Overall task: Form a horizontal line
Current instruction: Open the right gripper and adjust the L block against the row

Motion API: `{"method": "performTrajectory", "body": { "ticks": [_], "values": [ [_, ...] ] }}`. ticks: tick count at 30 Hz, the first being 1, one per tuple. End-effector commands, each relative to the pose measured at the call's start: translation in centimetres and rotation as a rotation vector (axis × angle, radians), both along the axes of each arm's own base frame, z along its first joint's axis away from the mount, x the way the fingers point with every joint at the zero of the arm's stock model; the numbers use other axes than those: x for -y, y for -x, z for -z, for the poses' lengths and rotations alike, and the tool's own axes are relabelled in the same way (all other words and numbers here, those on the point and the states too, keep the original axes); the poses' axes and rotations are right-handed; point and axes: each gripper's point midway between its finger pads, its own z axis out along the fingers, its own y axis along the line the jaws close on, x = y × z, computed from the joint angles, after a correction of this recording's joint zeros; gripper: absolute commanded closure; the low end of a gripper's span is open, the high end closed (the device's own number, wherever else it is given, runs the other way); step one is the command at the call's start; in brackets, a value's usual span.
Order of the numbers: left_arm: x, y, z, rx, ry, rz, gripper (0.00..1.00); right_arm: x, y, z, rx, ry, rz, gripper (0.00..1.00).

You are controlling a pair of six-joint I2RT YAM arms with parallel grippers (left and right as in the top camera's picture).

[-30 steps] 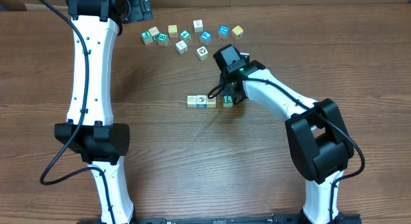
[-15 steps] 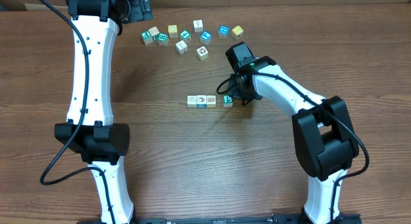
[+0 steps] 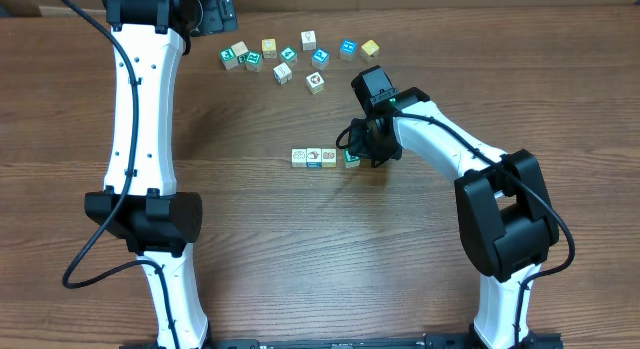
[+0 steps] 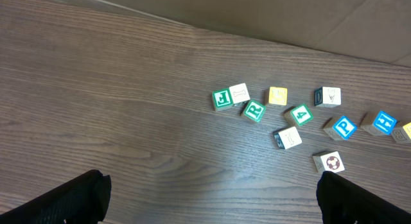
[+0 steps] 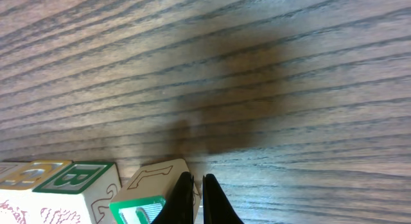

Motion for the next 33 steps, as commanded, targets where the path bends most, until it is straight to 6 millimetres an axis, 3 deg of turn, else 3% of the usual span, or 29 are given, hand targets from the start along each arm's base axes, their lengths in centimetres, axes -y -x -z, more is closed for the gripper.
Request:
{"method": "performTrajectory", "body": {
  "ticks": [1,6,13,33],
  "values": [
    [0.3,0.0,-0.4,0.008,-0.011,0.012,0.00,-0.9,0.6,0.3,-0.028,-0.038,-0.014,0.96],
    [0.3,0.0,-0.4,0.009,-0.011,0.012,0.00,-0.8,1.0,0.4,-0.050,-0.044,0.015,0.96],
    [0.3,0.0,-0.4,0.009,-0.011,0.012,0.00,0.7,1.3,0.7,-0.057,0.034,0.047,0.96],
    [0.3,0.0,-0.4,0.009,-0.011,0.012,0.00,-1.2,1.9,0.6,-0.062,0.001,0.013,0.96]
  ]
}}
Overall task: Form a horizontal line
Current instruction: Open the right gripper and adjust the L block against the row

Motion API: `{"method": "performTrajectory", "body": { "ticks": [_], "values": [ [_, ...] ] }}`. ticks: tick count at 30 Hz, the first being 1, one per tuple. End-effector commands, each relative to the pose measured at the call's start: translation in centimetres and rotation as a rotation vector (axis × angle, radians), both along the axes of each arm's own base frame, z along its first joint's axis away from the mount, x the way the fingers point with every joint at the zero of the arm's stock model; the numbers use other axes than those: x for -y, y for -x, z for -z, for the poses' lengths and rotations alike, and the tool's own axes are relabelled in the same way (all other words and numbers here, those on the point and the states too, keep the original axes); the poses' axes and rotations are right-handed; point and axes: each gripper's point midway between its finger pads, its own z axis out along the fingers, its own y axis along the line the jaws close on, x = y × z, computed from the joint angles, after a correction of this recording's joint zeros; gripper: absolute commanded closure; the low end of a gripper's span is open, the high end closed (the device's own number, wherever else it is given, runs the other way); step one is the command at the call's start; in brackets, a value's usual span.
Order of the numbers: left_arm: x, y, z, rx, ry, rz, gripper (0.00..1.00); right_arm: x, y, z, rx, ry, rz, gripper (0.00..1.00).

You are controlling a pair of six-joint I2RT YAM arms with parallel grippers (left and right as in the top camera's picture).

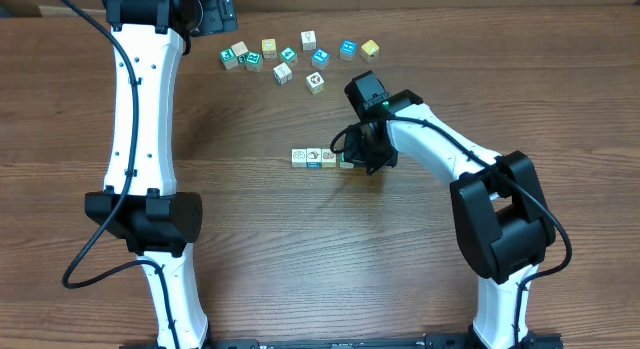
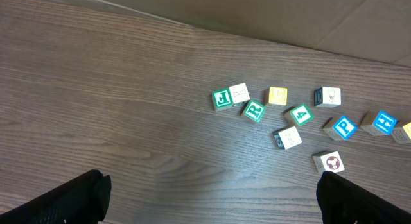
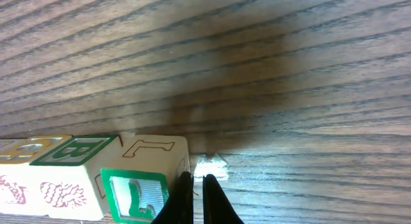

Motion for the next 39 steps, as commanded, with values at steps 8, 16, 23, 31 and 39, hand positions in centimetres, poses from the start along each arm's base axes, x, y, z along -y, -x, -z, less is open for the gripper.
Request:
{"method": "performTrajectory", "body": {
  "ticks": [8,16,23,31,39],
  "values": [
    [0.3,0.0,-0.4,0.009,-0.011,0.012,0.00,-0.3,-0.2,0.3,0.012,-0.001,0.000,0.96],
    [0.3,0.0,-0.4,0.009,-0.011,0.012,0.00,0.2,-0.9,0.3,0.045,0.030,0.003,0.96],
    [0.3,0.0,-0.4,0.009,-0.011,0.012,0.00,-0.1,-1.0,0.2,0.053,0.025,0.000,0.96],
    [0.3,0.0,-0.4,0.008,-0.011,0.012,0.00,-0.5,-1.0,0.2,0.060,0.018,-0.008,0.96],
    [0.3,0.0,-0.4,0.009,-0.011,0.012,0.00,-0.6,-1.1,0.1,0.063,0.017,-0.009,0.96]
  ]
}}
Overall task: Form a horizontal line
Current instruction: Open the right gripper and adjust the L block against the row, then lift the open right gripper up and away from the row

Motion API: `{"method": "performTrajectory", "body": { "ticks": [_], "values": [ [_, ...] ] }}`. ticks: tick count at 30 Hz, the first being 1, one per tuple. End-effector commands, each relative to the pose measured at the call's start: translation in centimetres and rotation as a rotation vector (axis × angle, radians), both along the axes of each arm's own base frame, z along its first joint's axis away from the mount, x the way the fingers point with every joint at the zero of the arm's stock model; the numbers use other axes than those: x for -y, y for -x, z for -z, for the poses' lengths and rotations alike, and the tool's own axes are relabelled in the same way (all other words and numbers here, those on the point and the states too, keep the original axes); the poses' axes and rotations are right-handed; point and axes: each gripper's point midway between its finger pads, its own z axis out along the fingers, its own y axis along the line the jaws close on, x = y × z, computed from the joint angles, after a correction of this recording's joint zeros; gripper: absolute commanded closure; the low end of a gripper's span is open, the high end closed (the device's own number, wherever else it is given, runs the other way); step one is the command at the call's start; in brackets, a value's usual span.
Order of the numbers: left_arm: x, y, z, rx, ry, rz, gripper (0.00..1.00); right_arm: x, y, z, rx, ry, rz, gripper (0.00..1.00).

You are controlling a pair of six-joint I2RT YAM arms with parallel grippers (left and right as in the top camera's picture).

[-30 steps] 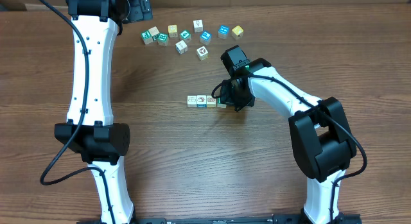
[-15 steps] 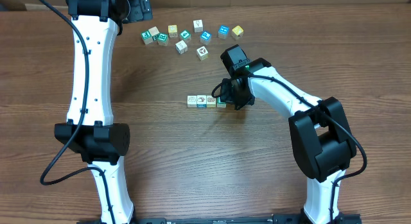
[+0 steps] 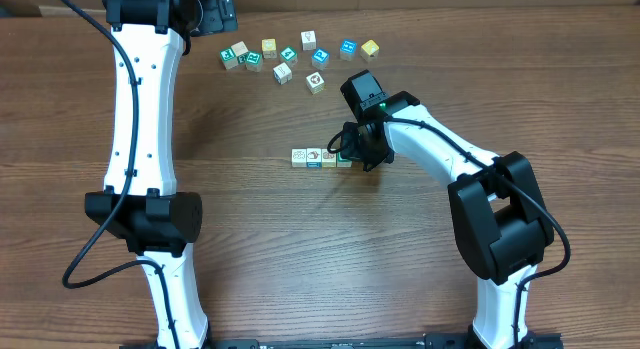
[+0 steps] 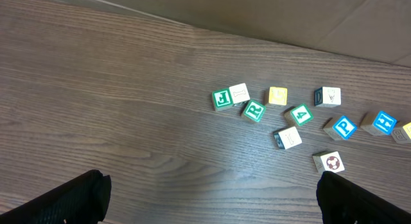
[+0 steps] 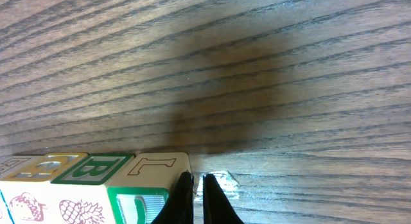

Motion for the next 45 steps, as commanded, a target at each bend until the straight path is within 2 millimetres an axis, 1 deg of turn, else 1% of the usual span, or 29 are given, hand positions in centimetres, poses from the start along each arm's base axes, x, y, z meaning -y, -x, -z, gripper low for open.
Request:
{"method": "performTrajectory", "body": {
  "ticks": [1,14,38,40,45],
  "values": [
    [0.3,0.0,-0.4,0.009,-0.011,0.012,0.00,-0.1,0.1,0.3,0.002,0.010,-0.006,0.96],
    [0.3,0.0,-0.4,0.008,-0.011,0.012,0.00,-0.4,0.2,0.3,-0.007,-0.010,0.001,0.96],
    [0.3,0.0,-0.4,0.009,-0.011,0.012,0.00,-0.1,0.3,0.4,-0.016,-0.002,0.005,0.96],
    [0.3,0.0,-0.4,0.009,-0.011,0.012,0.00,0.5,0.3,0.4,-0.013,0.021,0.012,0.96],
    [0.3,0.0,-0.4,0.009,-0.011,0.012,0.00,2.7,0.1,0.6,-0.012,0.104,0.044,0.95]
  ]
}}
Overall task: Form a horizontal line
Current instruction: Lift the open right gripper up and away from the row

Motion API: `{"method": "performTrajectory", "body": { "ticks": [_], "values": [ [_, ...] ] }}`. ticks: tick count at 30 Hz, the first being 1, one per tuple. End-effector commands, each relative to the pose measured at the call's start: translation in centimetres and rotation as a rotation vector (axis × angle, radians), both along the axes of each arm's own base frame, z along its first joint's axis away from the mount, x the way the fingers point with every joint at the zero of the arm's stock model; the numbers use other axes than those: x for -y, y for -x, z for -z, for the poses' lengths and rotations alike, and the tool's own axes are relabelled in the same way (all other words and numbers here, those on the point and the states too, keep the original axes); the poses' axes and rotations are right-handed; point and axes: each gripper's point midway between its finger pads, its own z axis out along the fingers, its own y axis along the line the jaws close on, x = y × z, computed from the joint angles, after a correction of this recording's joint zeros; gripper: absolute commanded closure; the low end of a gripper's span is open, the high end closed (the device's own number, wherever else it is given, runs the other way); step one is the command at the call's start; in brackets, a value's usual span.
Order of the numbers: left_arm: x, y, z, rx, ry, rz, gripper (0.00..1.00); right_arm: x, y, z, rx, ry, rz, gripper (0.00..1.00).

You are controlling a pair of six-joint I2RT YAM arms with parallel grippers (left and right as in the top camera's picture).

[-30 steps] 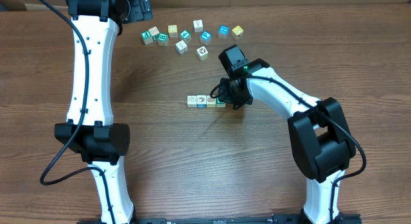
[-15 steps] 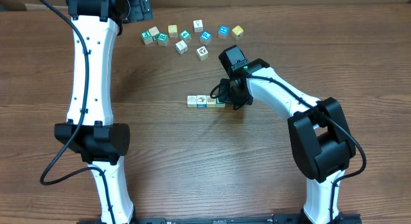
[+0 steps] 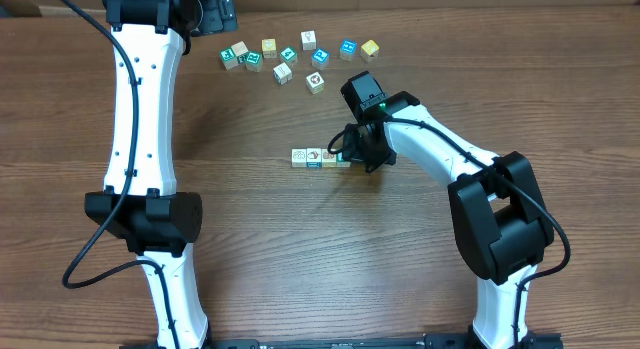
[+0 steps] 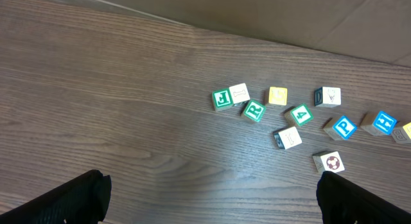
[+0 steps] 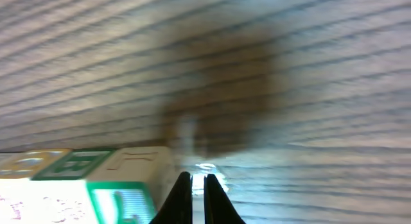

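Several letter blocks form a short row (image 3: pixel 320 157) mid-table, running left to right. Its right end is the green L block (image 5: pixel 138 179), flush against the green B block (image 5: pixel 70 161). My right gripper (image 5: pixel 198 180) is shut and empty, its tips low at the table just right of the L block; that view is blurred. Overhead, the right gripper (image 3: pixel 358 151) sits at the row's right end. My left gripper (image 4: pixel 215 198) is open and high over the far left of the table, holding nothing.
Several loose blocks lie scattered at the table's back, among them a green J block (image 4: pixel 222 99), a green R block (image 4: pixel 254 110), a blue P block (image 4: pixel 344 127) and a yellow block (image 3: pixel 370 49). A cardboard wall (image 4: pixel 289 18) lines the far edge.
Overhead nothing has shifted. The right wrist view has gone blurred, and the L block now shows a little left of the shut fingertips instead of touching them.
At first the L block lay askew, just off the row's right end, with my shut right gripper against its side. Then it stood against the B block. After that it was flush in line, and it stays there now. The left arm never moved.
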Motion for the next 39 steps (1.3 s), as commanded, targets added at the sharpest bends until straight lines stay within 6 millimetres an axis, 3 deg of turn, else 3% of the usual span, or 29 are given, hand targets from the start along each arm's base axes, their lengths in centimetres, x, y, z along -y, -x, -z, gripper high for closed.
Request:
{"method": "performTrajectory", "body": {
  "ticks": [1,9,19,24,25,26,27,31,39],
  "values": [
    [0.3,0.0,-0.4,0.008,-0.011,0.013,0.00,1.9,-0.4,0.4,0.008,0.060,0.036,0.95],
    [0.3,0.0,-0.4,0.008,-0.011,0.013,0.00,5.6,-1.9,0.4,0.012,0.086,0.098,0.94],
    [0.3,0.0,-0.4,0.008,-0.011,0.013,0.00,14.1,-4.0,0.4,0.016,0.123,0.184,0.89],
    [0.3,0.0,-0.4,0.008,-0.011,0.013,0.00,17.8,-4.3,0.4,0.010,0.123,0.273,0.50],
    [0.3,0.0,-0.4,0.008,-0.011,0.013,0.00,18.4,-4.3,0.4,0.009,0.124,0.285,0.32],
    [0.3,0.0,-0.4,0.008,-0.011,0.013,0.01,18.8,-4.4,0.4,0.008,0.124,0.296,0.05],
    [0.3,0.0,-0.4,0.008,-0.011,0.013,0.00,19.3,-4.4,0.4,0.008,0.123,0.307,0.00],
    [0.3,0.0,-0.4,0.008,-0.011,0.013,0.00,20.4,-4.4,0.4,0.007,0.123,0.333,0.00],
    [0.3,0.0,-0.4,0.008,-0.011,0.013,0.00,20.6,-4.6,0.3,0.014,0.122,0.338,0.00]
  ]
}}
